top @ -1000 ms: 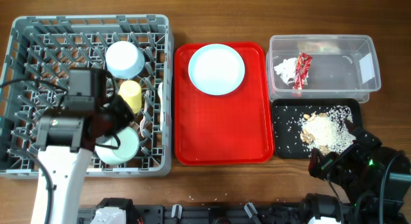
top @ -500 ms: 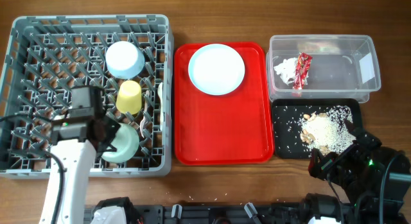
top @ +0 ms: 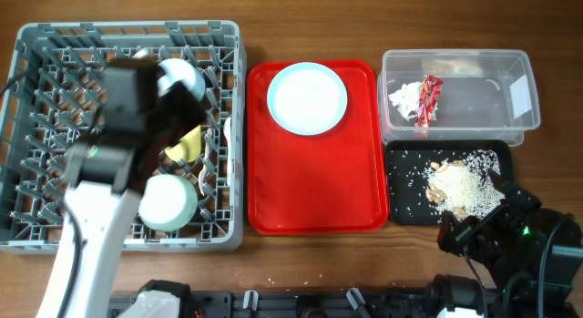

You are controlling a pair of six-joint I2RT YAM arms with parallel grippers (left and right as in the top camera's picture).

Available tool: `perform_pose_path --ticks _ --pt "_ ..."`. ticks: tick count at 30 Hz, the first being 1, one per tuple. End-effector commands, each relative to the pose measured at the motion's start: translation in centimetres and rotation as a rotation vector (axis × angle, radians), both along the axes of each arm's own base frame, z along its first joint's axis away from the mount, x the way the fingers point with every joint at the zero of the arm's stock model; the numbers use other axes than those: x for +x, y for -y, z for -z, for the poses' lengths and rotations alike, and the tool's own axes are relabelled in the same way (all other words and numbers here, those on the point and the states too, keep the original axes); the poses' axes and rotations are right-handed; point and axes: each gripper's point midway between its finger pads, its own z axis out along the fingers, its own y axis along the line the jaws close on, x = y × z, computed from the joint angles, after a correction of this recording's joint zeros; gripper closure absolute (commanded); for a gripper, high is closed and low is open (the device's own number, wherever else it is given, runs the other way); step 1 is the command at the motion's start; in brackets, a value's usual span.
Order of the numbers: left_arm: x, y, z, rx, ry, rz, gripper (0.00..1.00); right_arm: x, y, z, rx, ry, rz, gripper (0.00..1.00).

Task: Sort waste into correct bins and load items into the dishwasher rack
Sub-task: 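Reach the left gripper to the light-blue plate on the red tray, then grasp the light-blue plate rim with the left gripper and lift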

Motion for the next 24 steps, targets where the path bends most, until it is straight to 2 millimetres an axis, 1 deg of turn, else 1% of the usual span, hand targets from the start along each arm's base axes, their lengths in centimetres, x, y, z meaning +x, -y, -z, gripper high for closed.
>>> perform_pose_path --ticks 1,2,4,5,7,8,9,12,13,15,18,19,21,23,24 --pt "3.2 7.7 1.4 0.050 -0.055 0.255 0.84 -0.1 -0.1 -0.3 0.045 0.010 0.031 0.01" --pt "4.0 9.5 2.4 0.071 -0.092 0.305 0.79 -0.1 -0.1 -0.3 0.044 0.009 0.030 0.00" --pt "5.4 13.4 5.1 0.112 -0.152 0.411 0.65 -0.1 -0.1 -0.3 0.045 0.009 0.030 0.00" --pt "5.8 15.0 6.4 0.123 -0.167 0.449 0.63 -0.1 -0.1 -0.3 0.044 0.010 0.030 0.00" --pt "6.5 19.2 10.0 0.164 -0.158 0.557 0.56 -0.1 -0.1 -0.3 0.044 0.009 0.030 0.00" --pt "6.7 20.6 11.8 0.190 -0.156 0.575 0.51 -0.1 -0.1 -0.3 0.045 0.009 0.031 0.00" --pt "7.0 22.0 13.9 0.228 -0.152 0.585 0.49 -0.1 -0.1 -0.3 0.044 0.010 0.030 0.00" --pt "7.8 24.1 17.9 0.318 -0.127 0.595 0.50 -0.1 -0.1 -0.3 0.045 0.010 0.031 0.00" --pt "7.8 25.0 18.8 0.327 -0.114 0.623 0.50 -0.1 -0.1 -0.3 0.045 0.010 0.031 0.00" --pt "7.8 26.8 20.3 0.354 -0.078 0.692 0.50 -0.1 -0.1 -0.3 0.045 0.010 0.031 0.00" --pt "8.2 28.3 21.6 0.406 -0.017 0.732 0.50 -0.1 -0.1 -0.3 0.045 0.009 0.031 0.00" --pt "8.4 28.4 21.9 0.426 -0.006 0.730 0.50 -0.1 -0.1 -0.3 0.045 0.010 0.031 0.00" --pt "9.1 27.6 22.4 0.501 0.011 0.678 0.53 -0.1 -0.1 -0.3 0.044 0.009 0.030 0.00" --pt "9.4 27.4 23.0 0.518 0.009 0.667 0.56 -0.1 -0.1 -0.3 0.045 0.009 0.031 0.00" --pt "9.3 27.3 23.7 0.523 -0.002 0.670 0.57 -0.1 -0.1 -0.3 0.044 0.009 0.030 0.00"
